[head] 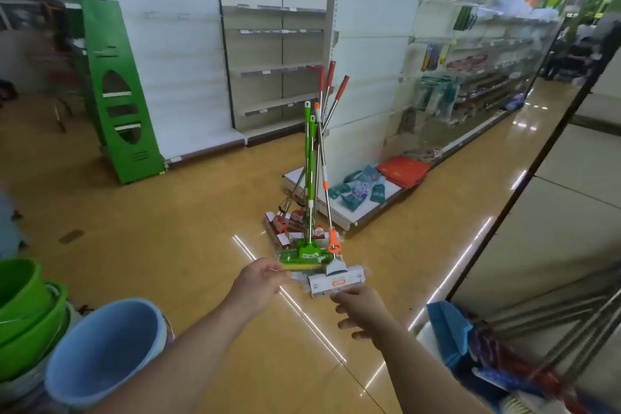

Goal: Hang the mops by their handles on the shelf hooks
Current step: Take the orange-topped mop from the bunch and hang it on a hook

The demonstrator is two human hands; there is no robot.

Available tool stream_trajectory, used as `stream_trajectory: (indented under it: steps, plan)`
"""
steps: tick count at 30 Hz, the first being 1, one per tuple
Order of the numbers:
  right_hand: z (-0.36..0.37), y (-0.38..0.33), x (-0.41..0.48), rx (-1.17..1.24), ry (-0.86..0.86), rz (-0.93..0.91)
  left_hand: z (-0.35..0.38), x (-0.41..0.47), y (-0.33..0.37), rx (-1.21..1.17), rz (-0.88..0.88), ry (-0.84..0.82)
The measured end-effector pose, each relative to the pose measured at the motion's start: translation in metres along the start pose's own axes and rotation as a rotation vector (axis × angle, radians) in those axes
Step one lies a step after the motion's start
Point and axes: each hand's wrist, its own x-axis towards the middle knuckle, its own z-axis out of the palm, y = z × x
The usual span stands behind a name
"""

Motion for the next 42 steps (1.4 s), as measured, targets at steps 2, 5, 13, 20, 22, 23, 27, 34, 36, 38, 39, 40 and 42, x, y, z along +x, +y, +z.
stream_trajectory:
  steps: [2, 5, 13, 20, 22, 23, 27, 34, 36, 38, 39, 40, 42]
  plan:
    - [0.001, -0.008, 0.008, 0.007, 0.023, 0.023, -0.002, 0.014, 0.000, -0.010, 0.000, 0.006]
    - [0.004, -0.015, 0.023, -0.008, 0.047, 0.069, -0.007, 0.042, -0.005, -0.005, -0.008, -0.014]
    - [0.040, -0.062, 0.085, -0.048, 0.084, 0.162, -0.047, 0.129, -0.009, -0.013, -0.049, -0.058]
    - [0.067, -0.126, 0.140, -0.063, 0.133, 0.140, -0.088, 0.204, 0.008, 0.001, -0.005, -0.111]
    - [0.070, -0.142, 0.153, -0.046, 0.161, 0.119, -0.096, 0.219, 0.015, 0.003, 0.010, -0.115]
    - [0.070, -0.150, 0.159, -0.037, 0.173, 0.112, -0.100, 0.227, 0.018, -0.003, 0.021, -0.117]
    - [0.068, -0.180, 0.180, -0.036, 0.205, 0.093, -0.107, 0.255, 0.031, -0.033, 0.052, -0.129]
    - [0.049, -0.207, 0.221, -0.005, 0.232, 0.047, -0.095, 0.292, 0.056, -0.035, 0.073, -0.126]
    - [0.041, -0.208, 0.237, 0.004, 0.220, 0.042, -0.087, 0.301, 0.062, -0.032, 0.066, -0.124]
    - [0.033, -0.207, 0.254, 0.022, 0.195, 0.040, -0.076, 0.313, 0.065, -0.024, 0.047, -0.115]
    - [0.028, -0.205, 0.263, 0.032, 0.180, 0.040, -0.071, 0.320, 0.066, -0.017, 0.036, -0.102]
    - [0.023, -0.202, 0.273, 0.039, 0.165, 0.041, -0.064, 0.327, 0.069, -0.014, 0.023, -0.087]
    - [0.008, -0.197, 0.294, 0.043, 0.135, 0.035, -0.048, 0.344, 0.076, -0.015, -0.002, -0.057]
